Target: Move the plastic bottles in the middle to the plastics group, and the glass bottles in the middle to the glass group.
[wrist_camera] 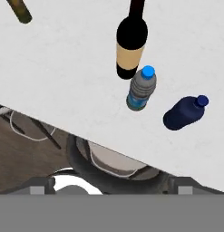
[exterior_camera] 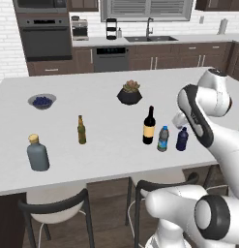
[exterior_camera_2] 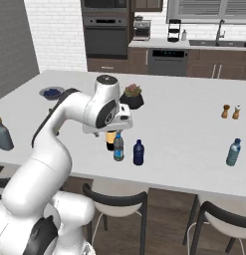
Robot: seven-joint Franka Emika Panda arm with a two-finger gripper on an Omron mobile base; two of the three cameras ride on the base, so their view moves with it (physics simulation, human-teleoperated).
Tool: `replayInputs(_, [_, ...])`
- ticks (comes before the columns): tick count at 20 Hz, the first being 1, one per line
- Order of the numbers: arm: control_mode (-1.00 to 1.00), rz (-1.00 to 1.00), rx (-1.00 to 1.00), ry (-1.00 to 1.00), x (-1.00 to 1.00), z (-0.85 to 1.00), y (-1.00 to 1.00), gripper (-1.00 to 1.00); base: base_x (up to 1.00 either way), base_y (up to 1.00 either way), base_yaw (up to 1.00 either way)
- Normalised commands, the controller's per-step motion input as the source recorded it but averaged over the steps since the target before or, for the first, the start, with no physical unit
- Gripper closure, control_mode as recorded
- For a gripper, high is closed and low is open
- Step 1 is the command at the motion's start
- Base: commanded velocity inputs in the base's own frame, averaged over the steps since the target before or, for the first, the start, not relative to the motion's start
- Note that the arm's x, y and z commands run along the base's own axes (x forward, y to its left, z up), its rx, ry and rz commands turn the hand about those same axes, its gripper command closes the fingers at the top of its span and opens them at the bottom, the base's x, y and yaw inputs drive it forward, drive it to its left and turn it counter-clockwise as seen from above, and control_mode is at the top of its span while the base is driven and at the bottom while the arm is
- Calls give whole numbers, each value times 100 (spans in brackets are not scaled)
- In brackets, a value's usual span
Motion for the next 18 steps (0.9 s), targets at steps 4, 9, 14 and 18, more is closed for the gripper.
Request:
replayInputs(4, [-100,49,0,7,33,-40,-12,-100,0,0,0])
replayInputs(9, [-100,14,0,0,51,-33,1,-100,0,0,0])
replayInputs(14, [-100,-1,0,0,58,-31,0,-100,0,0,0])
replayInputs(18, [-100,-19,0,10,55,-32,13,-100,0,0,0])
